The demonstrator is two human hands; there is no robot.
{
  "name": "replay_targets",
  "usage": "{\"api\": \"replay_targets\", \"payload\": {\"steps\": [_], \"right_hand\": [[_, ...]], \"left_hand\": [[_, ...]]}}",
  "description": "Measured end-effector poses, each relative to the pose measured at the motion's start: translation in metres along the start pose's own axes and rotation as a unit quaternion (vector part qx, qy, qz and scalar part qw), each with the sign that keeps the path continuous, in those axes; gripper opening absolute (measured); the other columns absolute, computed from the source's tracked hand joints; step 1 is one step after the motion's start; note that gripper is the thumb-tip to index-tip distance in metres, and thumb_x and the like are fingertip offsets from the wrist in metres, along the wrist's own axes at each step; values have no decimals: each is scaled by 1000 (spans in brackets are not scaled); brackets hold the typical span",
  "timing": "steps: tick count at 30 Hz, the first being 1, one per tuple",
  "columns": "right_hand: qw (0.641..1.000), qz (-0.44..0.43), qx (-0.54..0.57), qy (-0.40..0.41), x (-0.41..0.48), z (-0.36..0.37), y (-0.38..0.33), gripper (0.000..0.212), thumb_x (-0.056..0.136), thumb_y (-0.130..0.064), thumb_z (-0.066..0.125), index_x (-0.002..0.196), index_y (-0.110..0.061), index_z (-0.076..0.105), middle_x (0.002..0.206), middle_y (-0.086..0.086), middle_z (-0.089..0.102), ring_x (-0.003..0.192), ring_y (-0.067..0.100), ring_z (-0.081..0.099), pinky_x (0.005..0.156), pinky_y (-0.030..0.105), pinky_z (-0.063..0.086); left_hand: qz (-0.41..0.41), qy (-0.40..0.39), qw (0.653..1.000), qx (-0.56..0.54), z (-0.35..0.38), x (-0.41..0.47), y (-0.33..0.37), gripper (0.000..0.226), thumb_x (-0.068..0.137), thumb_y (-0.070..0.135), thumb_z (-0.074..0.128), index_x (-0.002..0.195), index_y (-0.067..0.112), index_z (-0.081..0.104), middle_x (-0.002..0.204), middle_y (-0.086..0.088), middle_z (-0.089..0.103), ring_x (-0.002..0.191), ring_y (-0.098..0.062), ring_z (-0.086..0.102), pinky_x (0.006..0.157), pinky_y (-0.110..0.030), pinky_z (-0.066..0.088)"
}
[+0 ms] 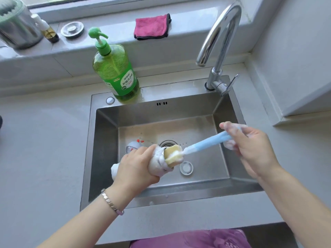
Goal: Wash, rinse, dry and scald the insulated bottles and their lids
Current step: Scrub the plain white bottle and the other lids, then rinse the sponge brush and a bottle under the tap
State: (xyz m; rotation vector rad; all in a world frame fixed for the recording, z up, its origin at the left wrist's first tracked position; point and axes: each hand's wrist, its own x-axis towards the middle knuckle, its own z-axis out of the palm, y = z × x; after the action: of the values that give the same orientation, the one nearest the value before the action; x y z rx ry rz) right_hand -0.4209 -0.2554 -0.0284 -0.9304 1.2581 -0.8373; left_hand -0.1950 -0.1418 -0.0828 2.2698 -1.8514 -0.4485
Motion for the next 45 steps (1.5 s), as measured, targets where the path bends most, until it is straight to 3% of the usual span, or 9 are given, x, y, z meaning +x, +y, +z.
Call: {"api": "replay_targets", "payload": {"steps": [4,10,13,16,20,24,30,34,45], "right_hand": [[997,-19,69,29,17,-10,-15,26,56,-48,65,52,-23,72,68,-9,69,42,3,38,47,11,36],[992,-96,58,56,58,-38,-49,31,56,-57,58,55,-29,72,69,-16,69,64,-4,58,66,8,46],[989,-96,102,52,91,-42,-56,34,73,-51,53,65,-18,58,53,-9,61,61,3,62,65,15,51],[986,-21,136,95,137,-30,-37,37,100,-29,38,67,-14,37,42,-6,32,36,8,34,52,23,40],[985,72,58,146,186,-16,-14,39,99,-30,40,66,-10,37,52,-2,20,30,6,19,36,16,20],[980,89,-35,174,215,-12,-14,45,92,-42,50,65,-7,49,48,0,32,33,11,28,41,24,25],[965,91,-141,200,232,-15,-14,32,88,-29,47,68,-4,51,51,5,39,34,16,34,35,21,30],[964,83,-162,195,230,-21,-11,32,87,-21,44,59,-6,48,42,4,43,24,11,33,27,10,21],[971,102,-136,170,217,-32,-3,27,87,-22,47,66,-7,51,40,3,39,29,13,34,39,18,32]], "left_hand": [[-38,-49,998,-14,-7,28,19,54,61,32,69,112,37,52,92,11,55,89,-16,51,59,-25,27],[-67,-82,994,2,-11,67,26,64,63,35,68,123,38,44,97,11,51,96,-19,49,69,-28,31],[-88,-79,993,-8,-15,83,25,62,62,35,68,119,38,45,98,10,53,95,-20,51,74,-29,38],[-84,-66,994,-11,-19,96,28,60,63,36,67,118,39,44,95,11,52,97,-18,52,76,-29,41],[-82,-68,994,-13,-26,113,31,62,59,37,65,117,40,44,94,10,52,94,-17,50,74,-30,41],[-82,-59,995,-13,-29,126,32,62,54,39,61,114,41,46,90,11,51,90,-17,50,70,-29,38],[-75,-58,996,4,-24,135,32,73,48,43,51,120,39,46,89,11,49,91,-19,49,69,-29,35],[-83,-56,995,-12,-21,133,33,71,47,44,54,117,39,48,92,12,52,91,-18,50,70,-30,37],[-107,-58,992,-39,-24,119,33,65,46,43,55,110,38,51,88,11,52,87,-18,49,68,-30,36]]}}
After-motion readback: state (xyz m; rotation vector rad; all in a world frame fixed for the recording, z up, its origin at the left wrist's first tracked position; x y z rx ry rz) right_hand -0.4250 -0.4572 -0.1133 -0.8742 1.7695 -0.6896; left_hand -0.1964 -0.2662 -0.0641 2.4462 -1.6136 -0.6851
